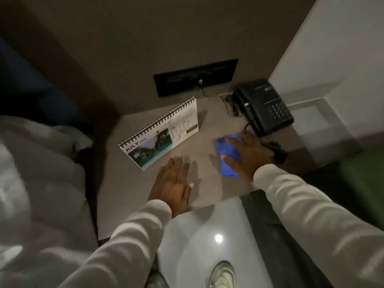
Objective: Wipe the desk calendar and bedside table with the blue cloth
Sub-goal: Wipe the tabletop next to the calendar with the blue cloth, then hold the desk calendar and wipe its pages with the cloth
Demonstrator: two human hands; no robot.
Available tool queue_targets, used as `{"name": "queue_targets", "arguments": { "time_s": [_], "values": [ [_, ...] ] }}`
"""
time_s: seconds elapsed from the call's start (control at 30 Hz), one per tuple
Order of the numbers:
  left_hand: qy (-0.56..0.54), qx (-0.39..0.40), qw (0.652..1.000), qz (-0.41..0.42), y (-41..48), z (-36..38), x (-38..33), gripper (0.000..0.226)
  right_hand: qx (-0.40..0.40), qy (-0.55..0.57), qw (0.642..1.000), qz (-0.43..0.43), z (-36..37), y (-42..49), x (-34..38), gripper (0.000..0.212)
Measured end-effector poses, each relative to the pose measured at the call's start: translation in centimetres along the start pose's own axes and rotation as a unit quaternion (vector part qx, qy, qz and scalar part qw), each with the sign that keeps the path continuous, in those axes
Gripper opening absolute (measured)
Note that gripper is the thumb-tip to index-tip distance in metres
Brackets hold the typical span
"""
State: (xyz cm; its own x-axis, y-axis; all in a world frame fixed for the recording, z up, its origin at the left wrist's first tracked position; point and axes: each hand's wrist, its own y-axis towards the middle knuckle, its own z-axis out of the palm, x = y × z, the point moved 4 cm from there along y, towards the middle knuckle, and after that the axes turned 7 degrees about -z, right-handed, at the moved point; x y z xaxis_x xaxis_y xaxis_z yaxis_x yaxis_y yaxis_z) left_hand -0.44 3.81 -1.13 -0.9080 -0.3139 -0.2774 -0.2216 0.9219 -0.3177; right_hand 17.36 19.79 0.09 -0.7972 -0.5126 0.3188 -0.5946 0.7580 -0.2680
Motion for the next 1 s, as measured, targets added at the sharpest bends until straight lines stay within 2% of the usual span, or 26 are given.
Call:
{"name": "queue_targets", "arguments": {
  "time_s": [0.1, 0.2, 0.3, 0.37, 0.47, 0.6, 0.7, 0.83, 0.93, 1.0],
  "values": [
    [0.033, -0.045, 0.998, 0.012, 1.4, 3.0, 0.8, 0.065, -0.036, -0.048, 0.998, 0.024, 2.6, 1.9, -0.3, 0.063],
    [0.063, -0.036, 0.997, 0.006, 2.1, 5.5, 1.8, 0.068, -0.048, -0.091, 0.994, 0.035, 4.6, 2.9, -0.6, 0.066],
    [0.076, -0.044, 0.996, 0.019, 2.2, 6.3, 2.3, 0.069, -0.065, -0.092, 0.992, 0.060, 5.1, 3.9, -1.0, 0.059],
    [0.061, -0.031, 0.997, 0.028, 2.3, 6.1, 2.4, 0.070, -0.075, -0.092, 0.990, 0.073, 5.0, 4.0, -0.9, 0.053],
    [0.052, -0.004, 0.997, 0.052, 2.1, 4.0, 2.7, 0.076, -0.108, -0.081, 0.988, 0.080, 3.8, 4.1, -0.5, 0.056],
    [0.035, 0.006, 0.997, 0.063, 0.5, -2.2, 1.2, 0.076, -0.092, 0.003, 0.994, 0.054, 2.2, 3.0, -0.1, 0.060],
    [0.029, -0.045, 0.992, 0.112, -0.9, -7.1, -0.1, 0.071, -0.186, 0.134, 0.972, 0.050, 1.6, 0.9, 1.5, 0.048],
    [0.059, -0.135, 0.976, 0.158, 0.6, -12.3, 2.1, 0.069, -0.280, 0.211, 0.936, -0.005, 2.6, -0.3, 5.9, 0.047],
    [0.124, -0.127, 0.971, 0.160, 3.2, -14.5, 5.5, 0.077, -0.320, 0.272, 0.907, -0.024, 4.3, 0.0, 8.9, 0.048],
    [0.181, -0.096, 0.959, 0.194, 4.9, -14.6, 7.1, 0.085, -0.364, 0.299, 0.881, -0.041, 5.3, 0.3, 10.7, 0.047]
  ]
}}
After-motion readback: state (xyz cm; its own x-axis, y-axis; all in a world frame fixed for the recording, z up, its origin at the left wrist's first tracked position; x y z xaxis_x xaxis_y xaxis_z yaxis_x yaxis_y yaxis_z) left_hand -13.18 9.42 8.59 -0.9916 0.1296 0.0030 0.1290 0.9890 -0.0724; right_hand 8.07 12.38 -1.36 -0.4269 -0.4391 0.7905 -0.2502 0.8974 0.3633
